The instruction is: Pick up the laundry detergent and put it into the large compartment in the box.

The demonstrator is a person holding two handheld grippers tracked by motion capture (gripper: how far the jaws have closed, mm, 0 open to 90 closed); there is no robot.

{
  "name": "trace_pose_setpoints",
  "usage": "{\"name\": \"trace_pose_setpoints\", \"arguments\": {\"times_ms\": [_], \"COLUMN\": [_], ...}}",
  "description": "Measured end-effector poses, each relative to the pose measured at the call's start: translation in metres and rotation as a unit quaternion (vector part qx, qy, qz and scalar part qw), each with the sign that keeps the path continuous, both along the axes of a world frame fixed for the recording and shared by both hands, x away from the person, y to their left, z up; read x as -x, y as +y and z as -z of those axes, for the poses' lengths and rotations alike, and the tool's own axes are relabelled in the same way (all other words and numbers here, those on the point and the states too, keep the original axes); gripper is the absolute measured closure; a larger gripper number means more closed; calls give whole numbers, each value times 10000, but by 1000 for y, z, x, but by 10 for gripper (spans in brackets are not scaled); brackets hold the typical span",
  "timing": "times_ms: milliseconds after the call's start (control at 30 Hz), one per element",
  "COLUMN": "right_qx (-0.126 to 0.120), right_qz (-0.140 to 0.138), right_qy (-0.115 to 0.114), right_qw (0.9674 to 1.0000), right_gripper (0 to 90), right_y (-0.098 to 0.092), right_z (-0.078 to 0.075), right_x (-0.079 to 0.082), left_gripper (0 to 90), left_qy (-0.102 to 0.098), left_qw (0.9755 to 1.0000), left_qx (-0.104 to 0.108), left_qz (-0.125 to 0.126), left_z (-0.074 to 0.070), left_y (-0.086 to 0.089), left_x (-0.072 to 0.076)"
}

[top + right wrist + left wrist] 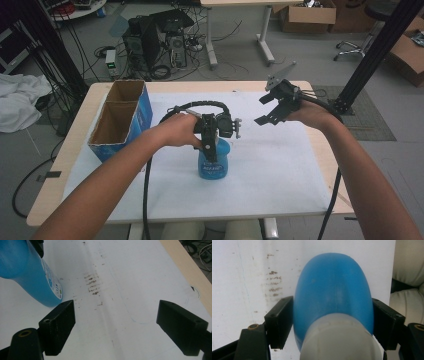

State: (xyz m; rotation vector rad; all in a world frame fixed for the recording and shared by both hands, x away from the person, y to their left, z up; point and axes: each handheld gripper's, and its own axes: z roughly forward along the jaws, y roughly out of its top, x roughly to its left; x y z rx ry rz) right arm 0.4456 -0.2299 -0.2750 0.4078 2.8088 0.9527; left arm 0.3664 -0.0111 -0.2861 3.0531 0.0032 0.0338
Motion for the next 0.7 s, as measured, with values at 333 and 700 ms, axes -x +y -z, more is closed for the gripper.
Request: {"name": "trace_pose_setpoints", "arguments": {"times_ms": [333,700], "right_qx": [-17,-24], "right_qz": [6,-4], "right_qy": [7,27], "right_qw": [10000,10000], "right_gripper": [154,153], "right_y": [0,-1], "right_z": [1,2], "right_x": [-1,-1], "left_gripper": [298,338], "left_qy": [4,-4], "left_qw": [10000,10000], "left_qx": [31,66], "left_qz": [16,40], "left_z": [0,0], "left_y": [0,1], "left_x": [0,0]}}
